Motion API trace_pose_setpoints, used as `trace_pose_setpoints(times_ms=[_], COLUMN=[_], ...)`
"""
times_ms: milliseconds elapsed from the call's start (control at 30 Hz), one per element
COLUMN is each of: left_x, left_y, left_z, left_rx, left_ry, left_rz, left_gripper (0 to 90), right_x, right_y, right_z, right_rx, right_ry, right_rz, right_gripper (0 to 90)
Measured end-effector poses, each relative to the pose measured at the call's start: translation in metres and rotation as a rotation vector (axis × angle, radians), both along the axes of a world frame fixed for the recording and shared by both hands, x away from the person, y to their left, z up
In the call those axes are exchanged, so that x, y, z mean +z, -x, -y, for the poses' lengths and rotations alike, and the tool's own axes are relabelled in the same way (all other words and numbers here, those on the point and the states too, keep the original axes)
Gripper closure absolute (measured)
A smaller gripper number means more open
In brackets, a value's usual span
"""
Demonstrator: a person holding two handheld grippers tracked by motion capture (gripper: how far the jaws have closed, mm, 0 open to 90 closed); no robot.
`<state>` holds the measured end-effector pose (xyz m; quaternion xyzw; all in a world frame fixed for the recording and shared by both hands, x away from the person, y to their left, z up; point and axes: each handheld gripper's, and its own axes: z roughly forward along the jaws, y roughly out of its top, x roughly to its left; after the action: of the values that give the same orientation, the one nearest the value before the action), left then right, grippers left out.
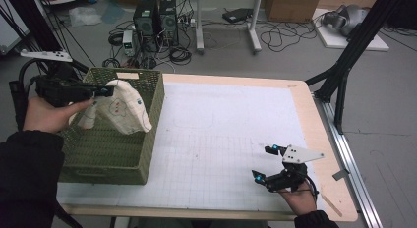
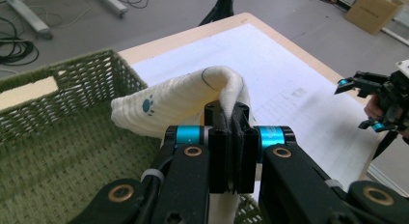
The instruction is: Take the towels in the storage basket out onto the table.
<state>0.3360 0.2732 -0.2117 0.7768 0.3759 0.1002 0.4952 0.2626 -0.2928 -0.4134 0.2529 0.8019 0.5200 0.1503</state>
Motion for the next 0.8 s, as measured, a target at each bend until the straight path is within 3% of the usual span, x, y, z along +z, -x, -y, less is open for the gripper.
trace_pose_setpoints(times_ms=[433, 800], left_x=[0.016, 0.007], left_y=[0.001, -0.005], left_z=[0.035, 0.082], left_rx=[-0.084, -0.178], left_ry=[-0.010, -0.025], left_rz=[0.030, 0.020], left_gripper=[86.9, 86.9], right_x=[0.000, 0.000], right_y=[0.000, 0.000], right_z=[-0.001, -0.001], right_rx=[0.002, 0.004], right_ry=[0.002, 0.004], right_rz=[-0.005, -0.002], right_gripper=[4.7, 4.7])
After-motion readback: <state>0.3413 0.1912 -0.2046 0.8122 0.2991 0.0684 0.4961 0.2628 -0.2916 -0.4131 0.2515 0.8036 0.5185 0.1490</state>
